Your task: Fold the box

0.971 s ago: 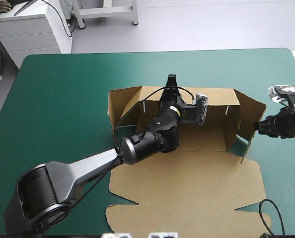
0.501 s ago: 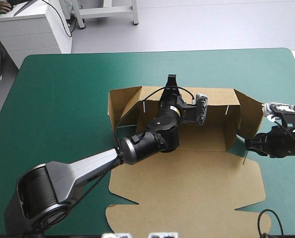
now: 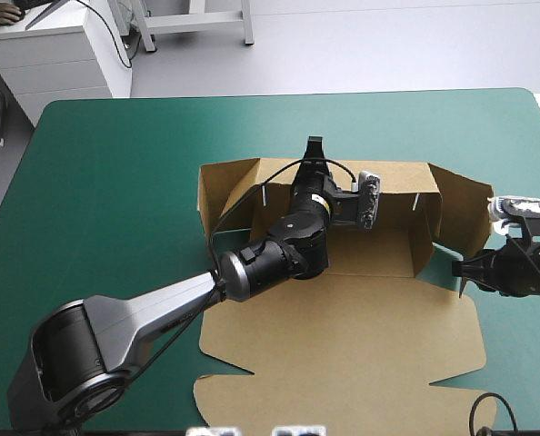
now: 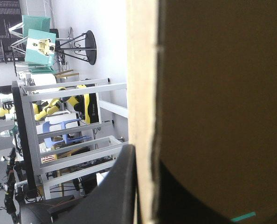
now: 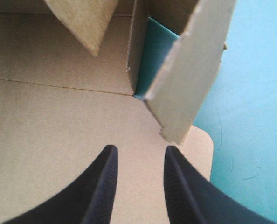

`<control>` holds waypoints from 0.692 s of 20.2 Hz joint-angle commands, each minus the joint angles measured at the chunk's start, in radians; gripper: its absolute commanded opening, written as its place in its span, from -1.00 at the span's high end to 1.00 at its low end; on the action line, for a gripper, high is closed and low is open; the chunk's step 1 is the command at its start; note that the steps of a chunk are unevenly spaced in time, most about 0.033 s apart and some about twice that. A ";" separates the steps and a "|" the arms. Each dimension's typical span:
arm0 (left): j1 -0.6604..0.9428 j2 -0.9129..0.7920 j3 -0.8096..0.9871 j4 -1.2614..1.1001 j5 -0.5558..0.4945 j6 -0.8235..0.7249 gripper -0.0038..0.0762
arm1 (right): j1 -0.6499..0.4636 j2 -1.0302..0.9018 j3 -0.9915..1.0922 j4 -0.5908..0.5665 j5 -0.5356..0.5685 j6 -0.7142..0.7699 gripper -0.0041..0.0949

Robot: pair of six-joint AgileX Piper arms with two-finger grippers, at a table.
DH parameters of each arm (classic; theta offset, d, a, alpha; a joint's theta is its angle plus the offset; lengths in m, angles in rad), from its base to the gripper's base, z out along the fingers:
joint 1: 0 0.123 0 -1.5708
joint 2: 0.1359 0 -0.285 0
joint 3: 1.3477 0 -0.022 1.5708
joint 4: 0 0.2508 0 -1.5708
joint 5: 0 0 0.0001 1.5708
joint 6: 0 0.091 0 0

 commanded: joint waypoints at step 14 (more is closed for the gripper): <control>-0.005 -0.052 -0.018 0.011 0.010 -0.014 0.92 | 0.000 0.019 -0.023 0.036 -0.310 -0.092 0.58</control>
